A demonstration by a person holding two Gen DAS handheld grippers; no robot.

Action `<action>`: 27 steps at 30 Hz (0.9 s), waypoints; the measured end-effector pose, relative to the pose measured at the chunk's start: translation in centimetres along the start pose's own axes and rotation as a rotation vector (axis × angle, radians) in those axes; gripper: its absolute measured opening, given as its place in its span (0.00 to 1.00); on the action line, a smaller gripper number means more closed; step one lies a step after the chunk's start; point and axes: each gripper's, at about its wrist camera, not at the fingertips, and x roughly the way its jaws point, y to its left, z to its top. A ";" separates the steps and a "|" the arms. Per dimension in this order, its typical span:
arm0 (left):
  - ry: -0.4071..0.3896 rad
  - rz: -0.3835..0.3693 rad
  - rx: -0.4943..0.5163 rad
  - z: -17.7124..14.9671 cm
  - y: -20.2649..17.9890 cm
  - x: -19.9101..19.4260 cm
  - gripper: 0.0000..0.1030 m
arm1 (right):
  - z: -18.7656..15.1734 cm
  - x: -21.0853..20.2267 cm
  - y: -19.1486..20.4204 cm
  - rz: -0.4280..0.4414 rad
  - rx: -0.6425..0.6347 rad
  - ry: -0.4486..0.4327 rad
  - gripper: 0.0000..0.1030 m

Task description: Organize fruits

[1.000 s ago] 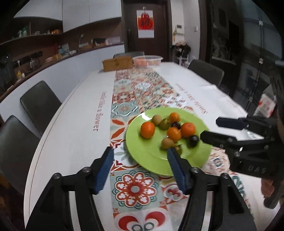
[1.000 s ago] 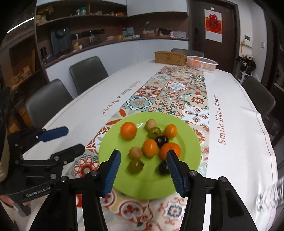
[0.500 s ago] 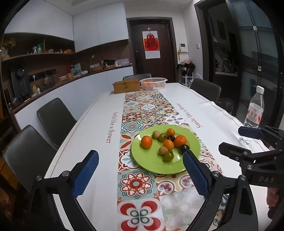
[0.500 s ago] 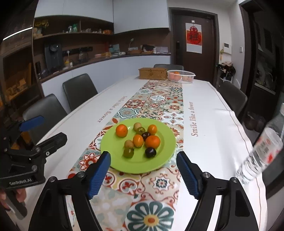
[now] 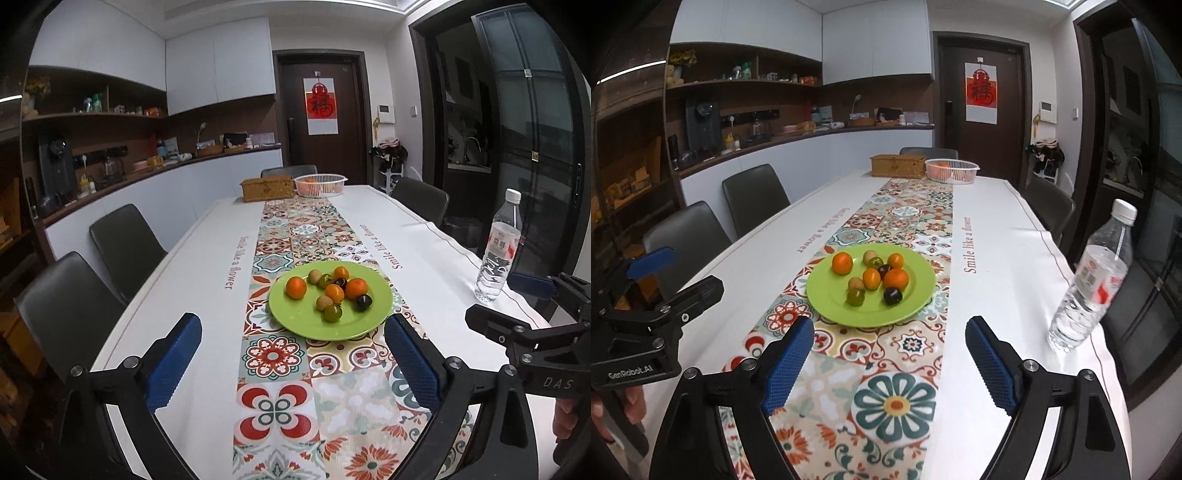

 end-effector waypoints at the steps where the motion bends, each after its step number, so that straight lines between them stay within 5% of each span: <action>1: -0.002 0.000 -0.001 -0.1 -0.1 -0.4 0.99 | -0.1 -0.4 0.0 -0.002 0.000 -0.001 0.82; 27: 0.009 -0.015 -0.011 -1.8 -1.7 -4.7 0.99 | -2.7 -5.8 0.0 -0.020 0.003 -0.034 0.82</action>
